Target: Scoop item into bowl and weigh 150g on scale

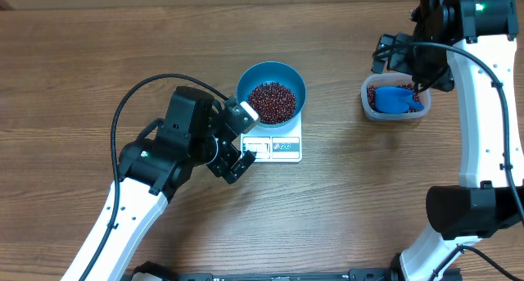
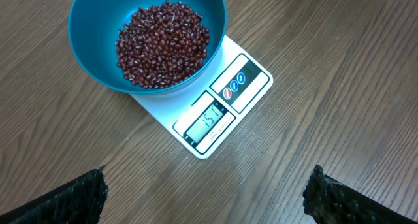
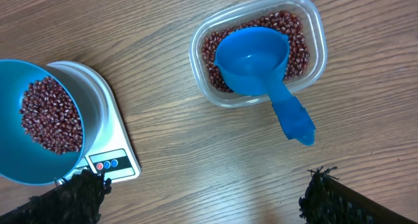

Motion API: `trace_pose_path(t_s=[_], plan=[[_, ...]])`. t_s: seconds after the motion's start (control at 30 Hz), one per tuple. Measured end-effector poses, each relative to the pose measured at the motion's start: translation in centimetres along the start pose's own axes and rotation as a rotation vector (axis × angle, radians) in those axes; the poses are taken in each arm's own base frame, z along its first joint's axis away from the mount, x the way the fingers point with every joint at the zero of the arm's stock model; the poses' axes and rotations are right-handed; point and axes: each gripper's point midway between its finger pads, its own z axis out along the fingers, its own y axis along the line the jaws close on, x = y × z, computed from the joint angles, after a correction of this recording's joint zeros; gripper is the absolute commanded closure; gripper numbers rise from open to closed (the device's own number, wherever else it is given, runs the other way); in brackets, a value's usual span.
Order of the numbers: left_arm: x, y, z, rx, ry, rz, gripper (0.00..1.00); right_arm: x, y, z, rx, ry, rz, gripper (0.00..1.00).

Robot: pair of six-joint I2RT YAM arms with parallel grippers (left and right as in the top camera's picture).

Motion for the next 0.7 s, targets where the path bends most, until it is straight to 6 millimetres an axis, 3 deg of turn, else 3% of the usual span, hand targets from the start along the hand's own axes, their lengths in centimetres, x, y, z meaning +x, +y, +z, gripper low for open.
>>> trace_pose_path(t_s=[0.7], plan=[[0.00, 0.00, 0.00, 0.000, 0.000, 0.000, 0.00, -0.10, -0.08, 0.00, 0.005, -0.005, -0.018, 0.00]])
